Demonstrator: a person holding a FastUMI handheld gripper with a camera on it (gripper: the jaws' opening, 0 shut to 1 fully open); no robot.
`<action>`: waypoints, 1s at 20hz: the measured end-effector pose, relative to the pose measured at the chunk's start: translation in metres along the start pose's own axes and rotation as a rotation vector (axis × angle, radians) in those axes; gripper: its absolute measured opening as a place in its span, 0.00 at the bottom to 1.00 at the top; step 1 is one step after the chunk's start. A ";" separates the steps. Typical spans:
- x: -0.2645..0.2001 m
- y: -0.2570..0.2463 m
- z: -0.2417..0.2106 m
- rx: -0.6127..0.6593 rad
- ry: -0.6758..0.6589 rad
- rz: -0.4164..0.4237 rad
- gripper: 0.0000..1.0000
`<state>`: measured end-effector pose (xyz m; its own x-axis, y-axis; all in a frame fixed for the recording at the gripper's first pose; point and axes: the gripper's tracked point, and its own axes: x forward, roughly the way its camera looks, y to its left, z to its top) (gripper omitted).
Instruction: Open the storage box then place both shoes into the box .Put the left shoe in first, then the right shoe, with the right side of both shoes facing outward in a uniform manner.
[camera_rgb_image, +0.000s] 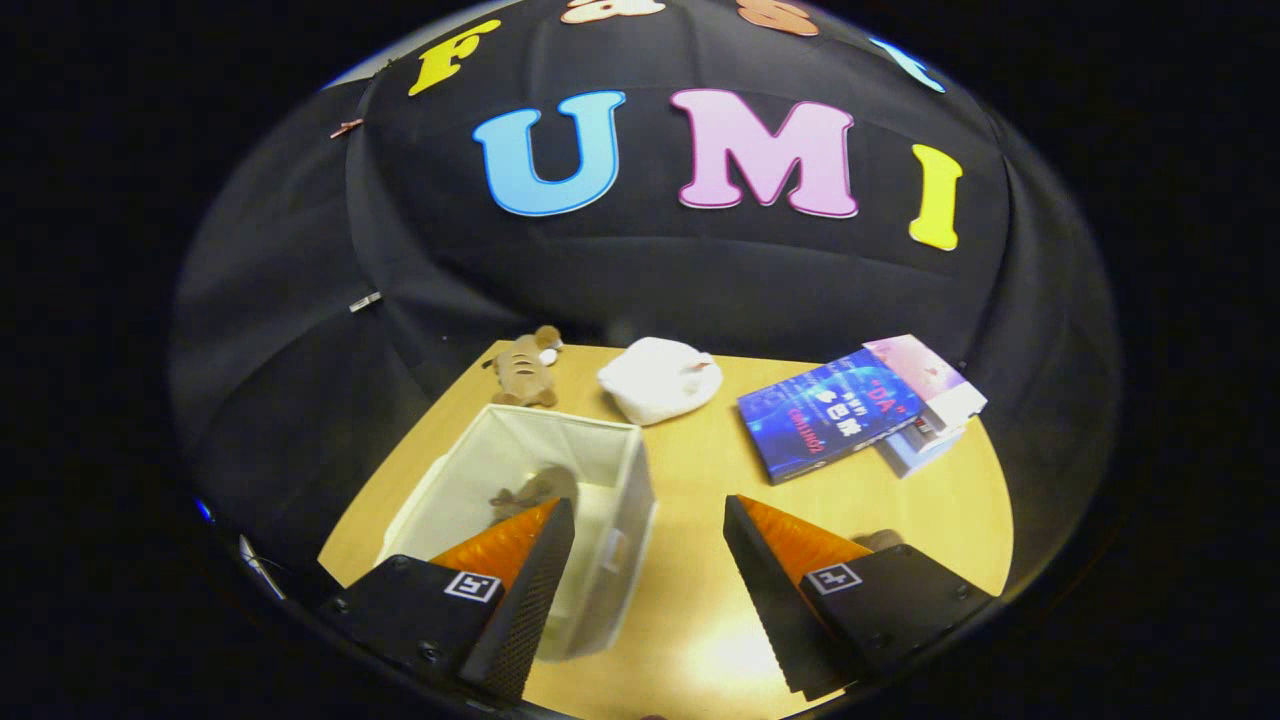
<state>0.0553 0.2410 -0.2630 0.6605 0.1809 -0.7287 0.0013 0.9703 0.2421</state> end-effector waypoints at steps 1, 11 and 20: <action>-0.006 -0.025 -0.003 -0.005 -0.005 -0.024 0.94; -0.048 -0.233 -0.110 0.013 0.132 -0.239 0.94; -0.008 -0.263 -0.197 -0.017 0.312 -0.209 0.88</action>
<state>-0.0983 0.0164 -0.4476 0.3868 0.0164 -0.9220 0.0977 0.9935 0.0586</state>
